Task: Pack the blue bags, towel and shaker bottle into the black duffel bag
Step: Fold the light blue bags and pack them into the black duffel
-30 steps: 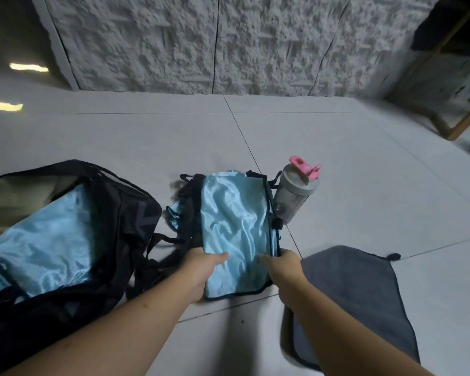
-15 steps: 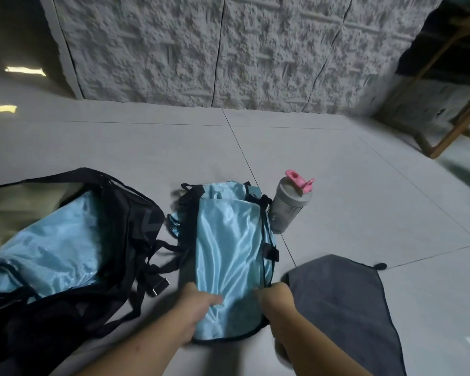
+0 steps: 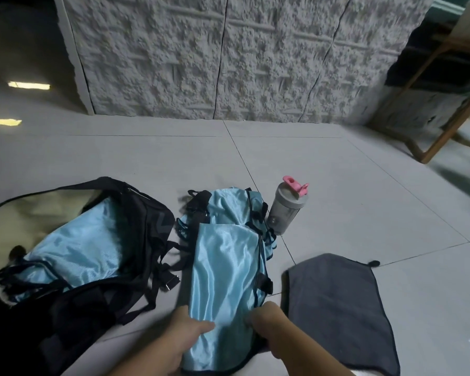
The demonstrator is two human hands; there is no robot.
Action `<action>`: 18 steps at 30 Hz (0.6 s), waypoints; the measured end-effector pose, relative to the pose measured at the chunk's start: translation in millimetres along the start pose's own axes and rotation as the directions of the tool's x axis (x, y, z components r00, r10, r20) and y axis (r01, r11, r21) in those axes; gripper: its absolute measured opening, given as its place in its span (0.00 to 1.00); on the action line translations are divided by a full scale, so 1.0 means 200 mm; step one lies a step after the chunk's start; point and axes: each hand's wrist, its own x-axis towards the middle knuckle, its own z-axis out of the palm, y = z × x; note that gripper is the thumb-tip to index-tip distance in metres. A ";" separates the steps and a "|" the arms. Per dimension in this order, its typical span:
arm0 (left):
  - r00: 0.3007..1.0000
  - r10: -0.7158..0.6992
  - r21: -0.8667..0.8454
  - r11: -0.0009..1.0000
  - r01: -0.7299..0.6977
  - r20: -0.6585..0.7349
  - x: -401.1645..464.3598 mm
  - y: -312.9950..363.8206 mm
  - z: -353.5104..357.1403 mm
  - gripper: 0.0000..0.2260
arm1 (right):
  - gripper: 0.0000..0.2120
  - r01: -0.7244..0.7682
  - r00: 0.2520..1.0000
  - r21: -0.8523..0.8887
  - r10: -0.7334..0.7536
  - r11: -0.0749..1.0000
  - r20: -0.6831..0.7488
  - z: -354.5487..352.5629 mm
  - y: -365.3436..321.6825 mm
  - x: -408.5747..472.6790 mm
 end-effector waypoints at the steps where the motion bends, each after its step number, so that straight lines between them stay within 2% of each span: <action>1: 1.000 0.009 -0.014 1.000 -0.009 -0.008 -0.01 0.02 -0.01 0.19 | 0.07 0.001 1.000 -0.015 -0.001 1.000 -0.012 -0.01 -0.01 0.00; 3: 1.000 0.010 -0.027 1.000 -0.010 -0.015 0.00 0.05 -0.02 0.13 | 0.08 -0.010 1.000 -0.026 0.010 1.000 -0.015 -0.03 -0.02 0.00; 8: 0.999 0.004 -0.005 1.000 -0.004 -0.037 0.09 0.08 0.00 0.07 | 0.17 0.034 0.999 -0.126 -0.037 0.991 -0.028 -0.06 -0.01 0.08; 10: 1.000 -0.005 0.012 1.000 0.006 -0.012 0.13 0.08 0.03 0.08 | 0.10 0.082 0.991 -0.173 -0.100 0.982 -0.093 -0.06 0.01 0.10; 11: 1.000 -0.009 0.014 1.000 0.009 0.004 0.12 0.08 0.04 0.07 | 0.07 0.111 0.977 -0.199 -0.144 0.974 -0.158 -0.07 0.02 0.11; 13: 1.000 0.001 0.028 1.000 -0.001 -0.004 0.11 0.12 0.06 0.07 | 0.08 0.181 0.931 -0.196 -0.233 0.964 -0.283 -0.08 0.03 0.14; 16: 0.976 0.113 0.028 0.994 -0.109 -0.186 0.13 0.20 0.07 0.10 | 0.18 0.296 0.873 -0.067 -0.299 0.953 -0.385 -0.09 -0.01 0.17; 18: 0.967 0.145 -0.001 0.989 -0.149 -0.212 0.17 0.26 0.07 0.14 | 0.24 0.389 0.805 -0.081 -0.381 0.918 -0.455 -0.11 -0.06 0.20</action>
